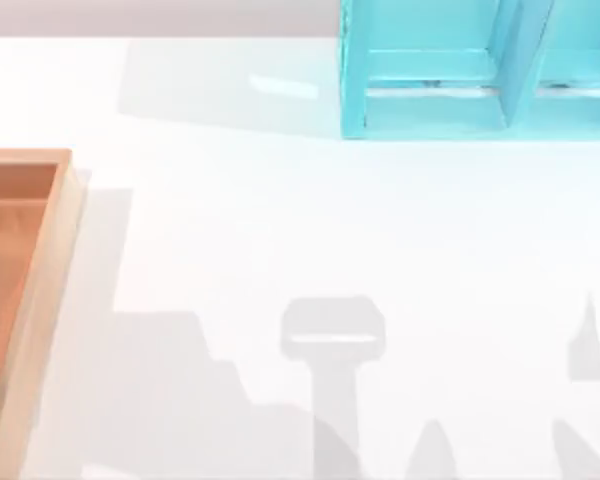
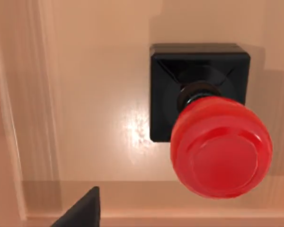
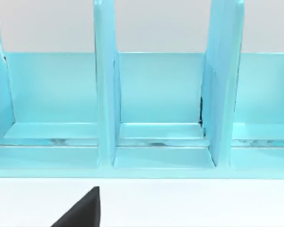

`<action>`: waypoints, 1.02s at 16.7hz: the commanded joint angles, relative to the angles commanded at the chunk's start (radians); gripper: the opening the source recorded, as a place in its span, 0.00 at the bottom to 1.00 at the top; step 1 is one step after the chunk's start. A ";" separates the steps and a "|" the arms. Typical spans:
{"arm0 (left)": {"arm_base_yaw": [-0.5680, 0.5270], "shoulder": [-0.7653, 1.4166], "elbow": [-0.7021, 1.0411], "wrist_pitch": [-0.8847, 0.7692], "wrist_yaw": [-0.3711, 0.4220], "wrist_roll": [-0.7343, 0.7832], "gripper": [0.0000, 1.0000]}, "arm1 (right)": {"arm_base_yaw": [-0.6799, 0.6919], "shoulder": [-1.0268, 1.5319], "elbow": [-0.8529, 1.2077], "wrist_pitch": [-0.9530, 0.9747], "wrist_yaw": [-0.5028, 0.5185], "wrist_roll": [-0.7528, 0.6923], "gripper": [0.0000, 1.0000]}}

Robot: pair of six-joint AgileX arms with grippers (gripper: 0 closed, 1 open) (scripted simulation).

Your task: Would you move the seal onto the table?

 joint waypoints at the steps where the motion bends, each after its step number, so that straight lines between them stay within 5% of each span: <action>1: 0.000 0.007 -0.032 0.041 0.000 0.001 1.00 | 0.000 0.000 0.000 0.000 0.000 0.000 1.00; 7: 0.006 0.062 -0.229 0.303 0.000 0.007 1.00 | 0.000 0.000 0.000 0.000 0.000 0.000 1.00; 12: 0.007 0.070 -0.252 0.330 0.000 0.008 1.00 | 0.000 0.000 0.000 0.000 0.000 0.000 1.00; 17: 0.007 0.070 -0.252 0.330 0.000 0.008 0.62 | 0.000 0.000 0.000 0.000 0.000 0.000 1.00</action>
